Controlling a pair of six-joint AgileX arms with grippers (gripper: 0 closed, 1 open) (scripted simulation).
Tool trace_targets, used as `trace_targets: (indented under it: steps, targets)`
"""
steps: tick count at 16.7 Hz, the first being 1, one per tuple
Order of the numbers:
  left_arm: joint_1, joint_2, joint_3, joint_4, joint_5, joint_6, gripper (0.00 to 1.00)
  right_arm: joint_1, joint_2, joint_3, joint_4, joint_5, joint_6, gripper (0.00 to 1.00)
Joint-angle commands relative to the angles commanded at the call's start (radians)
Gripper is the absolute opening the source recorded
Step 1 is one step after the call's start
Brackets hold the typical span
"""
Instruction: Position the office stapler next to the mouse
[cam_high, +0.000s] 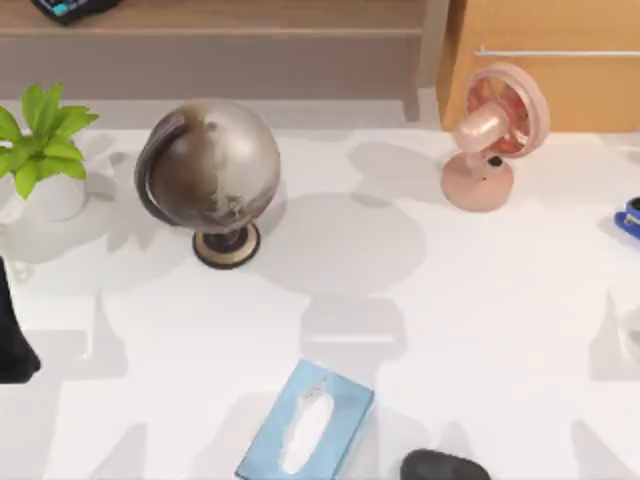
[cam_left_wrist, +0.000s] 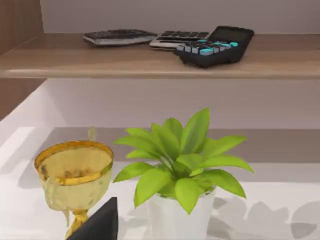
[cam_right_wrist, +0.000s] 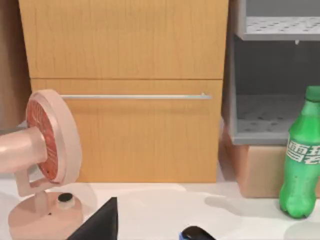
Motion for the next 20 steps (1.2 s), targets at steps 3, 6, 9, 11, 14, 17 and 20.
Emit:
trace_targets:
  steps: [3, 6, 9, 11, 14, 17, 20]
  targets:
    - [0.0, 0.0, 0.0, 0.0, 0.0, 0.0, 1.0, -0.001, 0.01, 0.009, -0.007, -0.001, -0.003, 1.0]
    - [0.0, 0.0, 0.0, 0.0, 0.0, 0.0, 1.0, -0.009, 0.1, 0.087, -0.067, -0.003, -0.033, 1.0]
    - [0.0, 0.0, 0.0, 0.0, 0.0, 0.0, 1.0, -0.027, 0.275, 0.228, -0.176, 0.0, -0.09, 1.0]
    - [0.0, 0.0, 0.0, 0.0, 0.0, 0.0, 1.0, -0.043, 0.43, 0.347, -0.269, 0.004, -0.142, 1.0]
    - [0.0, 0.0, 0.0, 0.0, 0.0, 0.0, 1.0, -0.065, 0.708, 0.552, -0.431, 0.011, -0.236, 1.0]
    - [0.0, 0.0, 0.0, 0.0, 0.0, 0.0, 1.0, -0.08, 1.018, 0.776, -0.604, 0.016, -0.345, 1.0]
    - [0.0, 0.0, 0.0, 0.0, 0.0, 0.0, 1.0, -0.087, 1.337, 1.008, -0.774, 0.019, -0.464, 1.0]
